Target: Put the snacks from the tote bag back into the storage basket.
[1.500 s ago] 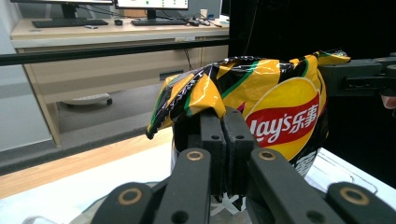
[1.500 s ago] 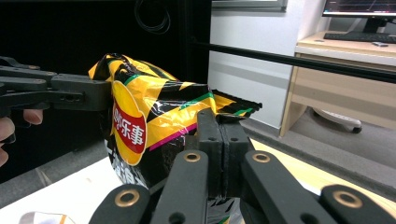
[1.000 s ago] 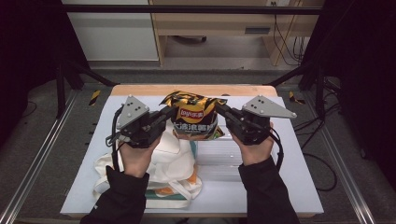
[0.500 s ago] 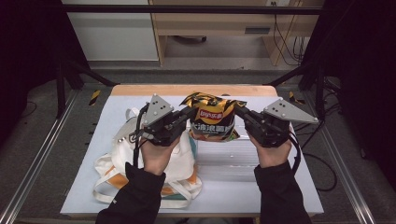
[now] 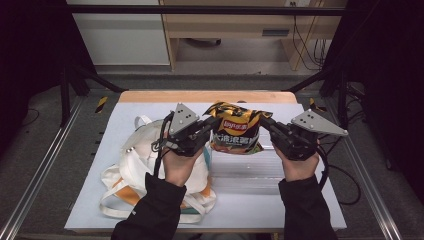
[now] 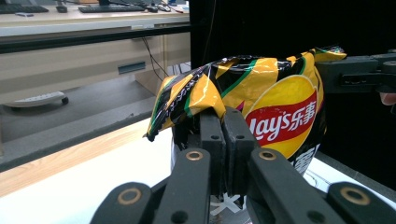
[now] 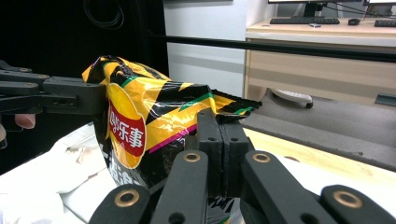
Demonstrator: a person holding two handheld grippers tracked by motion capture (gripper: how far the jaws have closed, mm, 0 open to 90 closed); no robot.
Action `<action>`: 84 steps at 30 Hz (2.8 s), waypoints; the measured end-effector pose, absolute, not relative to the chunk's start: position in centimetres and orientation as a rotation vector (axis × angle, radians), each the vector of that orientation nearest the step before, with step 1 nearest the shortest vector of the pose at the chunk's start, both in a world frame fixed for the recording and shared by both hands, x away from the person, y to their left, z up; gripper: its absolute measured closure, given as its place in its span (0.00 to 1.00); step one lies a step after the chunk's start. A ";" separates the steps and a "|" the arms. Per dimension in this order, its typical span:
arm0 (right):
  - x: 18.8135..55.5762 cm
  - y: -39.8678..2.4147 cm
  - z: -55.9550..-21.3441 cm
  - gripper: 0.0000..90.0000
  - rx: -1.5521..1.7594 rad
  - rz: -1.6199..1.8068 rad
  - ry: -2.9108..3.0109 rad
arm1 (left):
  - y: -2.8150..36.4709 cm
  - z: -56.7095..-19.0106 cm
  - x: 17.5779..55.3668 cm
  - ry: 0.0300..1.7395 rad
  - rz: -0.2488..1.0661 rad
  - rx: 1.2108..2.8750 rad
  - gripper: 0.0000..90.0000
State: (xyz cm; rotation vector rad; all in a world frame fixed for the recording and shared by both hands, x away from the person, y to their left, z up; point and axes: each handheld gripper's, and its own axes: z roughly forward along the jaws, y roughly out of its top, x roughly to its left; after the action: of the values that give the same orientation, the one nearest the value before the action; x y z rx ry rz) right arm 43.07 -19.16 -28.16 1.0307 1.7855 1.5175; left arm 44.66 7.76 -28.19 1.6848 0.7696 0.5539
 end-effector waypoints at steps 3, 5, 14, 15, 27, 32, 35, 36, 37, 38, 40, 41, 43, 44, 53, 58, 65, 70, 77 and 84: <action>43.2 -19.4 -28.7 1.00 1.042 1.511 1.786 | 7.4 -28.7 44.9 0.770 0.551 1.693 0.98; 43.3 -19.6 -29.0 1.00 1.054 1.510 1.787 | 7.2 -29.1 45.0 0.772 0.548 1.699 0.98; 44.4 -19.8 -30.7 1.00 1.097 1.473 1.817 | 6.9 -30.8 46.0 0.800 0.532 1.721 0.98; 44.5 -19.7 -31.0 1.00 1.107 1.463 1.824 | 6.9 -31.1 46.0 0.802 0.531 1.724 0.98; 45.4 -19.6 -32.5 0.99 1.144 1.422 1.854 | 6.5 -33.0 46.7 0.839 0.518 1.752 0.98; 45.9 -19.5 -33.2 0.99 1.164 1.409 1.869 | 6.4 -33.6 46.8 0.853 0.515 1.765 0.98; 46.1 -19.4 -33.5 0.99 1.170 1.396 1.881 | 6.5 -33.9 46.9 0.863 0.511 1.770 0.98; 46.2 -19.3 -33.6 0.99 1.171 1.393 1.883 | 6.5 -34.0 46.9 0.866 0.510 1.774 0.98; 46.2 -19.3 -33.7 0.99 1.173 1.385 1.890 | 6.5 -34.2 47.0 0.868 0.511 1.777 0.98; 46.3 -19.2 -33.8 0.99 1.173 1.378 1.893 | 6.5 -34.3 47.0 0.872 0.509 1.778 0.98; 46.4 -19.0 -34.1 0.99 1.177 1.367 1.900 | 6.6 -34.5 47.1 0.880 0.508 1.782 0.98; 46.4 -19.0 -34.1 0.99 1.177 1.367 1.900 | 6.6 -34.6 47.2 0.884 0.506 1.783 0.98; 46.6 -18.9 -34.3 0.99 1.183 1.360 1.909 | 6.6 -34.8 47.3 0.889 0.504 1.789 0.98; 46.7 -18.9 -34.4 0.99 1.186 1.356 1.910 | 6.6 -34.9 47.3 0.892 0.503 1.791 0.98; 47.2 -18.6 -35.3 0.99 1.208 1.317 1.936 | 6.5 -35.7 47.7 0.917 0.497 1.817 0.98; 47.4 -18.6 -35.5 0.98 1.213 1.305 1.939 | 6.4 -35.9 47.9 0.922 0.494 1.818 0.97; 47.6 -18.6 -35.8 0.98 1.223 1.296 1.931 | 6.2 -36.1 48.1 0.930 0.494 1.815 0.97; 47.8 -18.5 -35.9 0.96 1.223 1.290 1.923 | 6.2 -36.2 48.4 0.933 0.503 1.816 0.96; 48.4 -18.2 -36.3 0.92 1.204 1.281 1.894 | 6.1 -36.5 48.9 0.946 0.518 1.796 0.95; 48.9 -18.0 -36.6 0.87 1.200 1.280 1.858 | 6.0 -36.8 49.4 0.957 0.533 1.789 0.94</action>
State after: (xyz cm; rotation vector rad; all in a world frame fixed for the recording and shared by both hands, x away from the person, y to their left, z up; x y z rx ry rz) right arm 48.94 -18.00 -36.57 1.1999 1.8579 1.2796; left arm 49.44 6.01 -36.75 1.7893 0.9568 0.5330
